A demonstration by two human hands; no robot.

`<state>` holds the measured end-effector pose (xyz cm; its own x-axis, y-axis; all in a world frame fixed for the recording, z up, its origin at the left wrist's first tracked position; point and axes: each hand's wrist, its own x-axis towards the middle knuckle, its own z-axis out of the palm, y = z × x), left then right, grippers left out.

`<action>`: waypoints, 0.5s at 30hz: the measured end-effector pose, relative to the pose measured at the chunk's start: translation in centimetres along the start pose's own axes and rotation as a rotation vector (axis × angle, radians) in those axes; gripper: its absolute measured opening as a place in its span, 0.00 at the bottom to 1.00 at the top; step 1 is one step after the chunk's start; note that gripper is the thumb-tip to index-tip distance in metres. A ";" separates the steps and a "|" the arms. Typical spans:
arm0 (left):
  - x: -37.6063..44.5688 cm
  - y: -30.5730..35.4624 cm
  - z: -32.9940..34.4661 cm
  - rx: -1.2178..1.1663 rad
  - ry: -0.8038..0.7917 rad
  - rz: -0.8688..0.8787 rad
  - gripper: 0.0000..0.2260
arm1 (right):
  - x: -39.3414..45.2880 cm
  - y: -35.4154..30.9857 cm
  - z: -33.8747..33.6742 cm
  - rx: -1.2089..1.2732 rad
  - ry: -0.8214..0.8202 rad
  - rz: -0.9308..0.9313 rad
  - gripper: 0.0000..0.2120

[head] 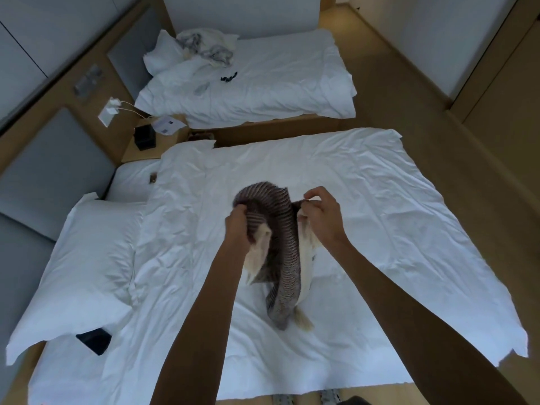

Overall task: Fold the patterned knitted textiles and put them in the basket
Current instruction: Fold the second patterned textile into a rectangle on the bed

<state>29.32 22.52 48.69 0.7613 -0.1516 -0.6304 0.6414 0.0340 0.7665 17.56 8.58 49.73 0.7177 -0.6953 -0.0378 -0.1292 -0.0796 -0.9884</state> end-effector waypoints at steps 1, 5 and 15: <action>-0.5 -0.1 0.7 0.054 -0.090 -0.031 0.16 | -0.4 -0.3 0.4 -0.006 -0.059 -0.032 0.06; -2.3 0.1 2.3 0.235 -0.279 -0.005 0.08 | -0.7 -0.9 1.5 -0.146 -0.204 -0.197 0.09; -2.3 0.5 2.7 0.235 -0.200 0.023 0.08 | -1.0 0.7 1.7 -0.620 -0.110 -0.689 0.08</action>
<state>27.61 20.26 50.88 0.7269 -0.3456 -0.5934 0.5666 -0.1865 0.8026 17.95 10.45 48.77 0.8288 -0.2839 0.4822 0.0294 -0.8385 -0.5442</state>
